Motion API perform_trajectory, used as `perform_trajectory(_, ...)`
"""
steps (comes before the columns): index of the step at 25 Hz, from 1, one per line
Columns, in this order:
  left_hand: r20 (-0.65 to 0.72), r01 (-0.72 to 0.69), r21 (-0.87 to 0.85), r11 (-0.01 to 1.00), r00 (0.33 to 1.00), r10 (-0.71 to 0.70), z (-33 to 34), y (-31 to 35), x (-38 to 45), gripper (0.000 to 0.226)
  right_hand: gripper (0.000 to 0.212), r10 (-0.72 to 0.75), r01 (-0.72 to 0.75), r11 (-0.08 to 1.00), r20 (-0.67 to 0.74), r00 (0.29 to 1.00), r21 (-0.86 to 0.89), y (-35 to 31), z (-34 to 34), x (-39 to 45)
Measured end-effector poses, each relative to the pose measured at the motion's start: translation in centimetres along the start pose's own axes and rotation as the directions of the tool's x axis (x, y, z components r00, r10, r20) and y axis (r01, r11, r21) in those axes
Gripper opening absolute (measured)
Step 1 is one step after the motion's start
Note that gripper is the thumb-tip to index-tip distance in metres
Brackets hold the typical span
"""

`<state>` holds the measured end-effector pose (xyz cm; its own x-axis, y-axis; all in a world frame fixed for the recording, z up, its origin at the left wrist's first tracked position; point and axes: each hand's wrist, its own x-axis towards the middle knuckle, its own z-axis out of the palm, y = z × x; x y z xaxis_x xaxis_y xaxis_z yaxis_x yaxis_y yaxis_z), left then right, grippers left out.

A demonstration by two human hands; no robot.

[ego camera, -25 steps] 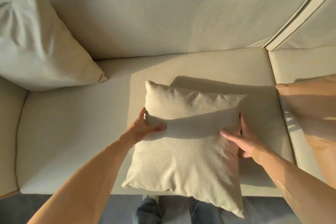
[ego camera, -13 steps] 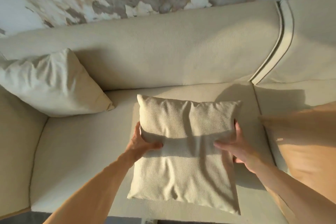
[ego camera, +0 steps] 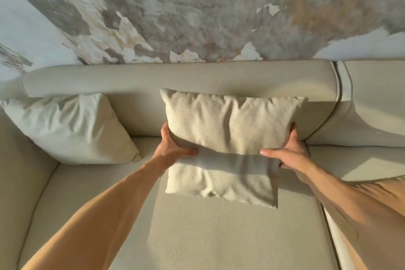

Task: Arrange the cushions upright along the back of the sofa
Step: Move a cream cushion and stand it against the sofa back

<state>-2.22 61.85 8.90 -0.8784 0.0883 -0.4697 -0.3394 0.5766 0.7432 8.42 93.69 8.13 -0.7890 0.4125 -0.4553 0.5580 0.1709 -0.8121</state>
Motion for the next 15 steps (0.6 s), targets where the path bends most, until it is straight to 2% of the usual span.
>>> perform_trajectory(6, -0.031, -0.019, -0.029, 0.999, 0.999, 0.018, 1.0, 0.5, 4.6, 0.096, 0.130, 0.004, -0.002, 0.999, -0.076, 0.997, 0.035, -0.3, 1.8, 4.6)
perform_trajectory(10, -0.019, -0.017, 0.015, 1.000, 1.000, 0.017, 1.9, -0.7, 6.9, 0.091, 0.099, 0.029, -0.029, 1.000, -0.108, 0.994, 0.000, 1.1, 2.2, 6.4)
perform_trajectory(11, -0.022, -0.013, 0.031, 0.999, 1.000, 0.014, 2.1, -0.8, 7.4, 0.091, 0.098, 0.031, -0.031, 1.000, -0.108, 0.994, 0.003, 1.3, 2.3, 6.8)
perform_trajectory(15, -0.014, -0.006, 0.106, 0.994, 1.000, 0.007, 2.2, -0.4, 9.2, 0.094, 0.120, 0.044, -0.049, 0.998, -0.107, 0.993, -0.046, 0.7, 2.5, 8.2)
